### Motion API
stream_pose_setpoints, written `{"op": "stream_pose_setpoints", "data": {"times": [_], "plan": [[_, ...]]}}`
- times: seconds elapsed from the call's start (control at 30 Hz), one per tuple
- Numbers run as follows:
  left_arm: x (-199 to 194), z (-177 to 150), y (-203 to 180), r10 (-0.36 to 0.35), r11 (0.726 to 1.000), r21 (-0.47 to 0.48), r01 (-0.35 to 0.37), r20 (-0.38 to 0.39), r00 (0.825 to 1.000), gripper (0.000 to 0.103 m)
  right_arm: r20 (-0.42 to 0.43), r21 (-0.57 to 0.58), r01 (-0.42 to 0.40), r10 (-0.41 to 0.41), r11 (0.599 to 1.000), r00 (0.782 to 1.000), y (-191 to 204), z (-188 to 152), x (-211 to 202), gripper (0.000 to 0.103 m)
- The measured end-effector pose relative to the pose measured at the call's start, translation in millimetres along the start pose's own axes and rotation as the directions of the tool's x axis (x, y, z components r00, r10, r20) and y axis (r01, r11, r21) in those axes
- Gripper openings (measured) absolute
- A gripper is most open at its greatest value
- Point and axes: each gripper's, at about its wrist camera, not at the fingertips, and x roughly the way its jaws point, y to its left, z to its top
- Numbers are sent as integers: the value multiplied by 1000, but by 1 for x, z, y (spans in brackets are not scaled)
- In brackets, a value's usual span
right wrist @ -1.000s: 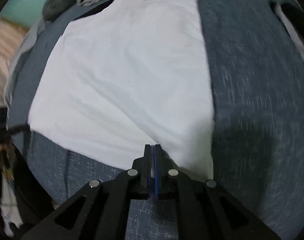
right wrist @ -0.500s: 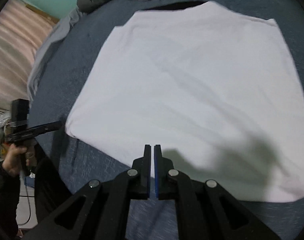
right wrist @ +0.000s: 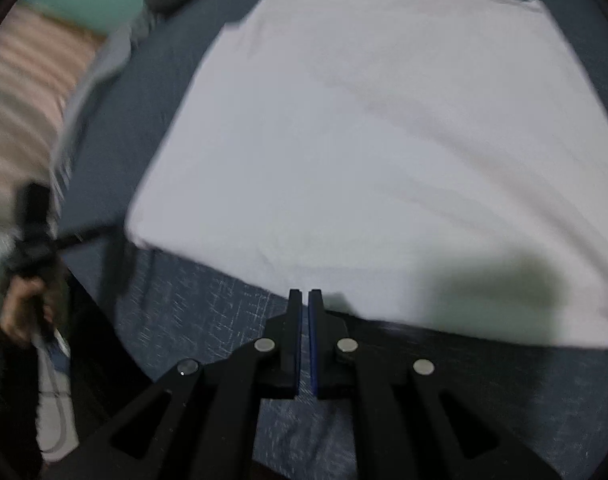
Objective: Fold clothes
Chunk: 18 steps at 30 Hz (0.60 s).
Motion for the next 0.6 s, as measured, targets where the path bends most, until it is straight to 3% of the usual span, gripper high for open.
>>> {"op": "stream_pose_setpoints", "data": {"times": [0.17, 0.23, 0.27, 0.4, 0.6], "plan": [[12, 1, -1, -8, 999, -53, 7, -8, 1000, 63, 104, 143, -8, -7, 990, 995, -58, -10, -44, 9], [17, 2, -2, -4, 998, -69, 2, -17, 1000, 63, 157, 207, -34, 1, 978, 988, -87, -17, -64, 30], [20, 2, -2, 2, 997, -74, -4, -19, 1000, 63, 182, 235, -47, 4, 971, 983, -100, -21, -71, 34], [28, 3, -4, 21, 996, -86, -22, -16, 1000, 63, 252, 314, -83, 1, 946, 968, -135, -34, -88, 36], [34, 6, -12, 52, 997, -55, -51, 12, 999, 60, 324, 367, -136, 10, 920, 946, -156, -51, -87, 36]]}}
